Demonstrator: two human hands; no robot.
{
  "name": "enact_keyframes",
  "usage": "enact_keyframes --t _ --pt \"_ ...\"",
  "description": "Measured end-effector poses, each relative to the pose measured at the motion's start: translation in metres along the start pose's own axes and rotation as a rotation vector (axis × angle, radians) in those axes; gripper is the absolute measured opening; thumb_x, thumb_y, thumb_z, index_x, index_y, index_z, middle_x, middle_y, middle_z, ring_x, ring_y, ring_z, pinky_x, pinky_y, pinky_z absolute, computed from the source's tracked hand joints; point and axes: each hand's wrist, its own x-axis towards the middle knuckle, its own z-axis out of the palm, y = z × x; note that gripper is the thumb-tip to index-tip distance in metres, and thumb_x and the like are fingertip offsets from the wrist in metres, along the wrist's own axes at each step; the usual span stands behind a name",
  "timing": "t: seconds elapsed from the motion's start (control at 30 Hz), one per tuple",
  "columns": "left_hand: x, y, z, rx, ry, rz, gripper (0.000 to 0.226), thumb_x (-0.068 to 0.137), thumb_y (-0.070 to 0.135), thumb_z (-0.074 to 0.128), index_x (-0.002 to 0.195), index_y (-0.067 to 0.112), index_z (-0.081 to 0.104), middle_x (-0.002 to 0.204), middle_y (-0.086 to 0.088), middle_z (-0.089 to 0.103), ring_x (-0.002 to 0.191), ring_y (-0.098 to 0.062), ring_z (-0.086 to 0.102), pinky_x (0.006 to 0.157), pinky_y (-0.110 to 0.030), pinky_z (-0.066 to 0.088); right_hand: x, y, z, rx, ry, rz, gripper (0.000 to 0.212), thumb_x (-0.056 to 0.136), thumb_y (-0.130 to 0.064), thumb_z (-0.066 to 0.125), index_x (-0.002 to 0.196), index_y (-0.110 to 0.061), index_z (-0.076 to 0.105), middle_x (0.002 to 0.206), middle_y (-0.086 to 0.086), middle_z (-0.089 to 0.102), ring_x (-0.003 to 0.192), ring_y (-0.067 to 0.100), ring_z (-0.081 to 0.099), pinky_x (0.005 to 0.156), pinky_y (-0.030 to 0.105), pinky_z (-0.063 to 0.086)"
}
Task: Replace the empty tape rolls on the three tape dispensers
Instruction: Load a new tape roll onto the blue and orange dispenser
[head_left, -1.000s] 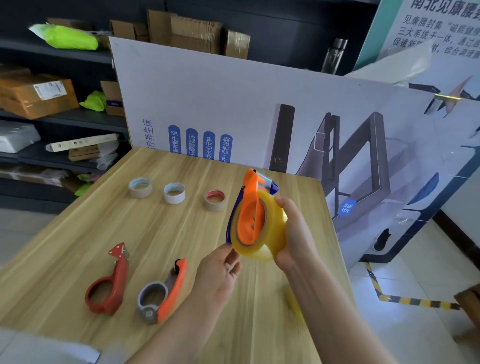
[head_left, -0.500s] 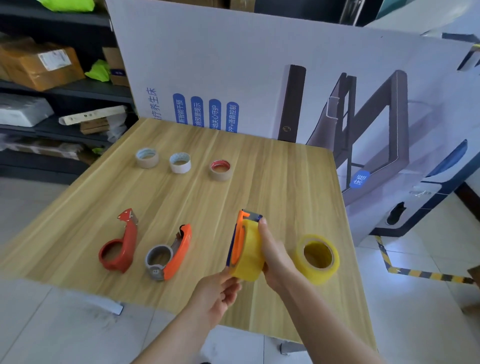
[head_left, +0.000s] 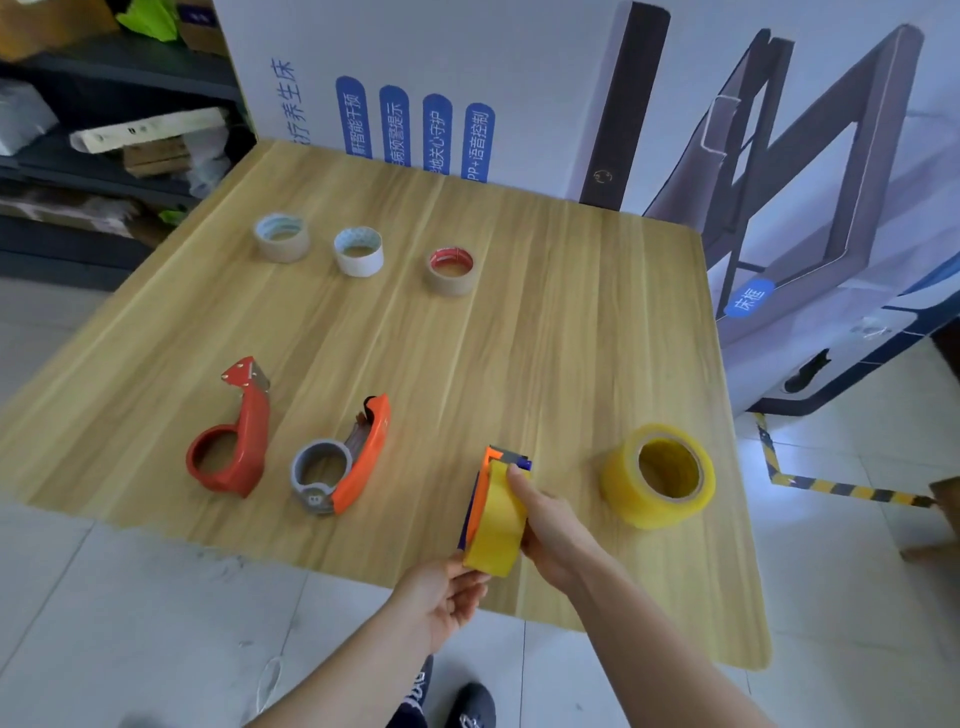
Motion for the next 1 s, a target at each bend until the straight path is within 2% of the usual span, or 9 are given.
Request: enact_keyframes --t 0.13,0.23,0.37,0.5,0.6,0.73,0.83,0.9,1.0 --pt "0.008 0.002 0.0 0.015 0.003 -0.029 0.009 0.09 -0.003 0.055 0.089 0.001 0.062 0.071 -0.015 0.068 0.064 -0.021 0.057 0.052 -0.023 0.044 0.011 0.005 0.003 -0.093 0.03 0.01 0.038 0.095 -0.044 0.055 0.103 -0.007 0.062 0.109 0.018 0.071 0.092 0.028 0.067 0.091 0.042 0.052" --pt "0.014 0.004 -0.002 0.077 0.015 -0.04 0.009 0.09 -0.002 0.055 0.093 0.001 0.062 0.077 -0.016 0.066 0.065 -0.021 0.058 0.054 -0.023 0.046 0.016 0.008 0.005 -0.184 0.032 0.023 0.043 0.094 -0.048 0.053 0.111 -0.01 0.06 0.098 0.008 0.071 0.087 0.022 0.067 0.078 0.032 0.055" --pt "0.018 0.011 -0.008 0.34 0.01 -0.051 0.012 0.091 0.007 0.054 0.09 0.004 0.066 0.075 -0.011 0.07 0.06 -0.018 0.058 0.05 -0.023 0.045 0.018 0.009 0.006 -0.26 0.063 0.004 0.041 0.094 -0.054 0.049 0.105 -0.016 0.059 0.093 0.003 0.067 0.083 0.017 0.062 0.066 0.026 0.045" --pt "0.016 0.02 -0.011 0.612 0.01 -0.032 0.016 0.09 0.014 0.054 0.081 0.006 0.064 0.069 -0.005 0.069 0.054 -0.013 0.056 0.047 -0.019 0.043 0.017 0.008 0.007 -0.314 0.081 0.0 0.037 0.093 -0.057 0.047 0.094 -0.021 0.057 0.101 0.007 0.067 0.094 0.022 0.064 0.074 0.03 0.047" --pt "0.013 0.032 -0.011 0.83 0.041 0.013 0.017 0.091 0.009 0.048 0.08 0.007 0.061 0.069 -0.006 0.067 0.048 -0.014 0.051 0.046 -0.019 0.039 0.014 0.005 0.007 -0.367 0.117 -0.009 0.042 0.093 -0.058 0.047 0.096 -0.019 0.06 0.093 0.003 0.064 0.082 0.015 0.061 0.067 0.026 0.046" --pt "0.004 0.056 -0.01 1.247 0.154 0.255 0.022 0.082 0.013 0.048 0.085 0.004 0.068 0.072 -0.009 0.066 0.054 -0.021 0.053 0.054 -0.025 0.043 0.007 0.002 0.002 -0.511 0.222 -0.084 0.057 0.09 -0.062 0.046 0.103 -0.009 0.061 0.088 0.003 0.061 0.076 0.014 0.057 0.067 0.028 0.044" --pt "-0.008 0.079 0.002 1.569 0.297 0.495 0.016 0.083 0.015 0.047 0.086 0.013 0.062 0.085 -0.005 0.063 0.076 -0.024 0.06 0.063 -0.029 0.046 0.0 -0.005 -0.008 -0.671 0.297 -0.187 0.056 0.092 -0.064 0.038 0.096 -0.012 0.059 0.087 0.001 0.063 0.079 0.016 0.058 0.071 0.033 0.047" --pt "-0.014 0.092 0.013 1.674 0.339 0.632 0.018 0.085 0.016 0.047 0.09 0.015 0.064 0.096 -0.005 0.066 0.089 -0.026 0.063 0.069 -0.03 0.048 -0.005 -0.011 -0.019 -0.826 0.376 -0.245 0.05 0.093 -0.059 0.041 0.107 -0.015 0.059 0.096 0.0 0.065 0.086 0.017 0.059 0.072 0.034 0.048" --pt "-0.02 0.107 0.033 1.804 0.347 0.811 0.02 0.09 0.02 0.047 0.096 0.015 0.066 0.099 -0.005 0.068 0.093 -0.027 0.063 0.07 -0.033 0.049 -0.01 -0.021 -0.038 -0.999 0.485 -0.298 0.042 0.092 -0.051 0.05 0.119 -0.019 0.057 0.11 0.0 0.066 0.1 0.02 0.061 0.073 0.03 0.045"
